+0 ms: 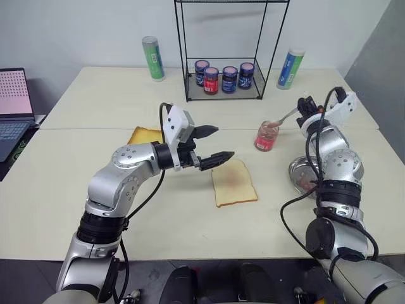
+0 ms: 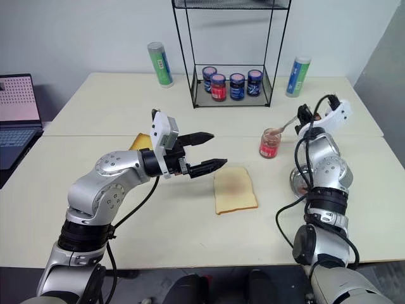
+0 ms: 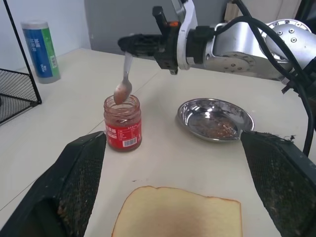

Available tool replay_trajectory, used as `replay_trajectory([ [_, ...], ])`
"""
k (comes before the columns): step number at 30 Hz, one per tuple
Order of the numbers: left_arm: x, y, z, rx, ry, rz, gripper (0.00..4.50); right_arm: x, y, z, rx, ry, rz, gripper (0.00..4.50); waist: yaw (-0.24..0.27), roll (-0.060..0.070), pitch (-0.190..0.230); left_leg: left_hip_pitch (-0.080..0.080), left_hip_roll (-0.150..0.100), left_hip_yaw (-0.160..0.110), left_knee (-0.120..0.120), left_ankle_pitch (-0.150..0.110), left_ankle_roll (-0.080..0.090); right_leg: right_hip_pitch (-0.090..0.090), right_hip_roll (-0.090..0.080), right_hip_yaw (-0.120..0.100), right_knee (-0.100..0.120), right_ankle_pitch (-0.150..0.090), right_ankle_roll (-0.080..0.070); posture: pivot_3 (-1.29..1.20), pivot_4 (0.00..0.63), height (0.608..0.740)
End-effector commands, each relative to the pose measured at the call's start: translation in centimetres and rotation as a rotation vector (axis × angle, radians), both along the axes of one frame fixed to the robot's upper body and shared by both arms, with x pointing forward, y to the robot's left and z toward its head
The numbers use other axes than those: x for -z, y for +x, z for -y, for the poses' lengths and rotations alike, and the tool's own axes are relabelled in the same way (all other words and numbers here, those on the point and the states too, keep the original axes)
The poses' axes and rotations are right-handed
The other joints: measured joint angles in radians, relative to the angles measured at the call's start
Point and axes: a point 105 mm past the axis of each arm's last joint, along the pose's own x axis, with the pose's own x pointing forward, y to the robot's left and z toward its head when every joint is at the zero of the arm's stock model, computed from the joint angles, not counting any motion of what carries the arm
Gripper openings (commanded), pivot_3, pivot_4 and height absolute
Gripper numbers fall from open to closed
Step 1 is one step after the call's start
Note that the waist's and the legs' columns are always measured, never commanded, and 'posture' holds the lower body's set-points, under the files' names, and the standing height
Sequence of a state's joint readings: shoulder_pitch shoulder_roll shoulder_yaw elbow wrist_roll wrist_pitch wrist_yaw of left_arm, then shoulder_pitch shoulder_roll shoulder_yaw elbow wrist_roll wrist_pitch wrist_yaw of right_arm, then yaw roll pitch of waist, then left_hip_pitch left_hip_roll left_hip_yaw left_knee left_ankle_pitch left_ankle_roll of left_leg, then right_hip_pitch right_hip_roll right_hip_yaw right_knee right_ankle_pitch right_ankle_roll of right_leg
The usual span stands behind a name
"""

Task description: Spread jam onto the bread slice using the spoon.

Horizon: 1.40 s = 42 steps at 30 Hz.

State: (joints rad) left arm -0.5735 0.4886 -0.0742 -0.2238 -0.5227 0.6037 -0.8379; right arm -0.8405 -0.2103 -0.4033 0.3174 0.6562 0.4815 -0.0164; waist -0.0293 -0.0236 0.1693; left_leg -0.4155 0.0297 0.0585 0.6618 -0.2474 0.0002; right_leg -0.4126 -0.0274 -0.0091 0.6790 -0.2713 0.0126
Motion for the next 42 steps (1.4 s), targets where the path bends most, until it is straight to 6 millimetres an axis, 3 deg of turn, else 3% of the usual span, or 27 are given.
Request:
replay_trajectory([
  [1,-1.0,-0.1,0.0,0.000,-0.005,0.051,4.50,-3.2,-0.8,-1.4,-0.013,-0.216,0.156,0.06,0.000,0.000,0.000,0.000,0.000,0.000,0.000,0.000,0.000,0.000,0.000,0.000,0.000,0.000,0.000,0.00,0.150,0.740],
  [8,-1.0,-0.3,0.0,-0.004,-0.007,0.054,4.50,-2.3,-1.6,-4.2,-0.084,-0.549,0.244,0.06,0.000,0.000,0.000,0.000,0.000,0.000,0.000,0.000,0.000,0.000,0.000,0.000,0.000,0.000,0.000,0.00,0.150,0.740],
  [14,-1.0,-0.4,-0.2,-0.011,-0.007,0.053,4.50,-1.1,-2.1,-4.6,-0.098,-0.680,0.267,0.06,0.000,0.000,0.000,0.000,0.000,0.000,0.000,0.000,0.000,0.000,0.000,0.000,0.000,0.000,0.000,0.00,0.150,0.740],
  [21,-1.0,-0.3,-0.1,-0.013,-0.013,0.051,4.50,2.6,-1.8,-5.3,-0.125,-0.812,0.275,0.06,0.000,0.000,0.000,0.000,0.000,0.000,0.000,0.000,0.000,0.000,0.000,0.000,0.000,0.000,0.000,0.00,0.150,0.740],
  [28,-1.1,-0.2,-0.3,-0.020,-0.012,0.053,4.50,5.9,-0.8,-5.0,-0.137,-0.791,0.166,0.06,0.000,0.000,0.000,0.000,0.000,0.000,0.000,0.000,0.000,0.000,0.000,0.000,0.000,0.000,0.000,0.00,0.150,0.740],
  [32,-1.0,-0.3,-0.4,-0.024,-0.013,0.052,4.50,6.7,-0.5,-4.8,-0.128,-0.660,0.092,0.06,0.000,-0.001,0.000,0.001,0.000,0.000,0.001,0.000,0.000,0.001,0.000,-0.001,0.000,0.000,0.000,0.00,0.150,0.740],
  [42,-1.0,-0.2,-0.5,-0.029,-0.012,0.053,4.50,5.4,0.1,-4.2,-0.099,-0.356,0.019,0.06,-0.001,-0.001,0.000,0.003,0.000,0.000,0.001,0.000,0.000,0.003,0.000,0.000,0.001,0.000,0.000,0.00,0.150,0.740],
])
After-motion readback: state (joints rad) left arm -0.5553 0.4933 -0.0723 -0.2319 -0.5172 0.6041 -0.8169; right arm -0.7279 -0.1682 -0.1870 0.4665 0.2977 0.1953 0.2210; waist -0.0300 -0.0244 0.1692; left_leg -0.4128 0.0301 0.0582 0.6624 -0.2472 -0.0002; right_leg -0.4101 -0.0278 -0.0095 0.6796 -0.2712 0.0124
